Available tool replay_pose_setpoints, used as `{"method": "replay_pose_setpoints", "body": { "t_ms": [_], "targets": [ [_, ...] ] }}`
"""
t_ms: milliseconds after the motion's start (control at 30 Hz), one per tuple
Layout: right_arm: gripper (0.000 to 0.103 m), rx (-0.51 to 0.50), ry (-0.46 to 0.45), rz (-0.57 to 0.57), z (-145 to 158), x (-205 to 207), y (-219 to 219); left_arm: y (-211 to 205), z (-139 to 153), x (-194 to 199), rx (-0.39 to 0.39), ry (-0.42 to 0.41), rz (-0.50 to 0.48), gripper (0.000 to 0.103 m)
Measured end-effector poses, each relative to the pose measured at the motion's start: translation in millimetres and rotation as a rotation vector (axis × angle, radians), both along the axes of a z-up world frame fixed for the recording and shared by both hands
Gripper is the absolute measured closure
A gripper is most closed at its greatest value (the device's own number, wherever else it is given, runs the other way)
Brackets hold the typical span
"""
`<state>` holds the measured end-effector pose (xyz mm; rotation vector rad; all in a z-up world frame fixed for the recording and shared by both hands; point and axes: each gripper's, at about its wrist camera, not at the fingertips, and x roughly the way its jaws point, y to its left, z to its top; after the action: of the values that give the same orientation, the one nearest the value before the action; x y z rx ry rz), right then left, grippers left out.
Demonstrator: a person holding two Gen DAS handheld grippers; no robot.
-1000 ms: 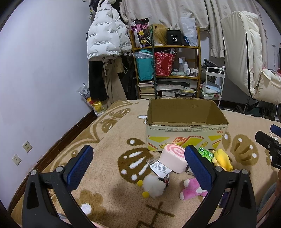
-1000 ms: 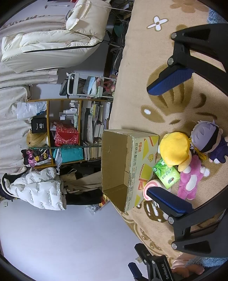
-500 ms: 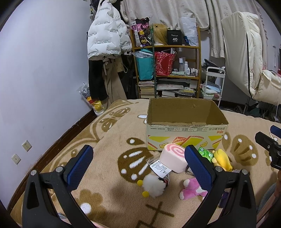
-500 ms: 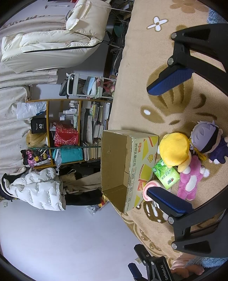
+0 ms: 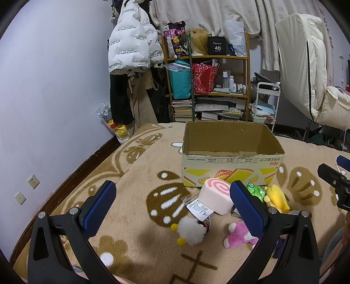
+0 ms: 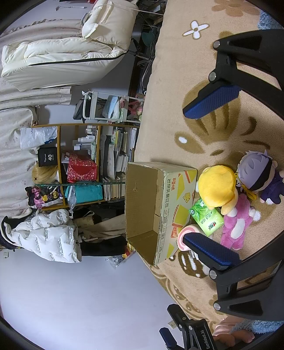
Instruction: Organize soft objects
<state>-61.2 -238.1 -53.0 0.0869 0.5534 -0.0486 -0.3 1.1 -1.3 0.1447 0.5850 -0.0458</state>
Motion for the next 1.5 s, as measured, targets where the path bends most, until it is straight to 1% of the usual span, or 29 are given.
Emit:
{"method": "replay_pose_setpoints", "body": {
  "t_ms": [1233,1333,1500],
  "targets": [
    [0.000,-0.002,0.004,0.000,0,3,1,1,-3,2,0.000,0.007,-0.002,0.000],
    [0.000,-0.001,0.005,-0.001,0,5,2,0,-13,2,-0.004,0.039,-0.020,0.000],
    [0.000,0.007,0.029,0.020,1,5,2,-1,-23,9,-0.007,0.099,-0.013,0.000]
  ]
}}
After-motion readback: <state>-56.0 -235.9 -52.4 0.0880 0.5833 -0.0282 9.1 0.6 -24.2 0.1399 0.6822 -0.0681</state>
